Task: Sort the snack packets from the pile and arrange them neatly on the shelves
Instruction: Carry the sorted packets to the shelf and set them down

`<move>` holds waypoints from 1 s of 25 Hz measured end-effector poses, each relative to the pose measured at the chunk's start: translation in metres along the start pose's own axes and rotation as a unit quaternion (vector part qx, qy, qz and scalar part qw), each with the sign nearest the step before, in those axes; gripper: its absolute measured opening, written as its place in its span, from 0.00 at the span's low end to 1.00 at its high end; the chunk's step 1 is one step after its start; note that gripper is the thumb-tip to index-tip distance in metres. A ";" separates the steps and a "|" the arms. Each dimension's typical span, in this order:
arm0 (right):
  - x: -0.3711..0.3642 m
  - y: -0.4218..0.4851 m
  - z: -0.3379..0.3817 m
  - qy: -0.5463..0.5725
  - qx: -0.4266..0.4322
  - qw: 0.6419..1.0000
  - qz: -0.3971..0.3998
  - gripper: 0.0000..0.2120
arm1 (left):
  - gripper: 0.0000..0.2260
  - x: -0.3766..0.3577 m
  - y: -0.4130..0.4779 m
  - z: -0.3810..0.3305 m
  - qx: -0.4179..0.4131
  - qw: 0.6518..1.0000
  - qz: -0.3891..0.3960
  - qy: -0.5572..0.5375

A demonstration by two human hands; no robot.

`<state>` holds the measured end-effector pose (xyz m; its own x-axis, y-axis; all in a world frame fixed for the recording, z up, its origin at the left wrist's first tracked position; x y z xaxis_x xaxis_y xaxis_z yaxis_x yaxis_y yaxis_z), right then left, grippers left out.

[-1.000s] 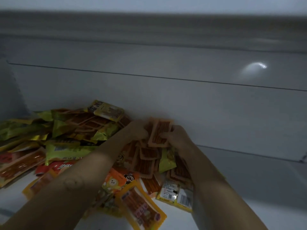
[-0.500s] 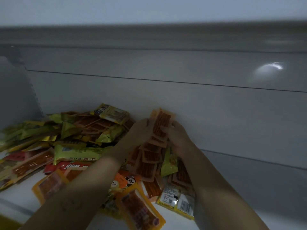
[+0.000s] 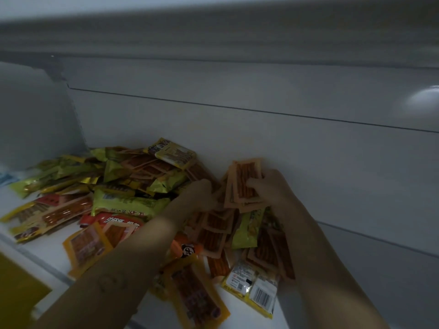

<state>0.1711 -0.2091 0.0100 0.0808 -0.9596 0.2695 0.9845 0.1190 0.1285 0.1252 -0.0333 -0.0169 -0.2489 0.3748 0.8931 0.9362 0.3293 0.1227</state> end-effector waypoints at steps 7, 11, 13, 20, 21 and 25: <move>-0.033 -0.009 -0.003 0.226 -0.148 0.963 0.028 0.09 | 0.22 0.022 -0.022 -0.010 0.024 0.934 -0.181 -0.306; -0.044 -0.014 0.004 0.256 -0.122 0.958 0.041 0.12 | 0.27 0.020 -0.037 -0.014 0.041 0.916 -0.179 -0.356; -0.034 -0.012 0.008 0.195 -0.073 0.978 0.011 0.14 | 0.25 0.023 -0.044 -0.007 0.021 0.937 -0.256 -0.235; -0.001 -0.008 0.010 0.035 -0.024 0.999 0.009 0.12 | 0.29 -0.006 -0.066 -0.012 0.014 0.986 -0.048 0.158; -0.002 -0.008 0.007 0.027 -0.033 0.999 0.016 0.13 | 0.22 -0.002 -0.062 -0.009 0.011 0.994 -0.039 0.097; -0.009 -0.010 0.003 0.118 -0.087 0.988 0.048 0.09 | 0.13 0.013 -0.050 0.012 0.012 0.990 -0.095 -0.103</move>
<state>0.1601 -0.2012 0.0097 0.1896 -0.9811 0.0390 0.9806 0.1872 -0.0580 0.0720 -0.0343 -0.0165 -0.4677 0.4712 0.7478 0.8619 0.4308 0.2675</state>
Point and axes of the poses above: each hand's wrist, its own y-axis towards the middle knuckle, its own x-axis out of the back of the hand, z = x × y, the point moved 3 cm from there along y, towards the middle knuckle, and after that the axes turned 15 degrees about -z, right-handed, at the moved point
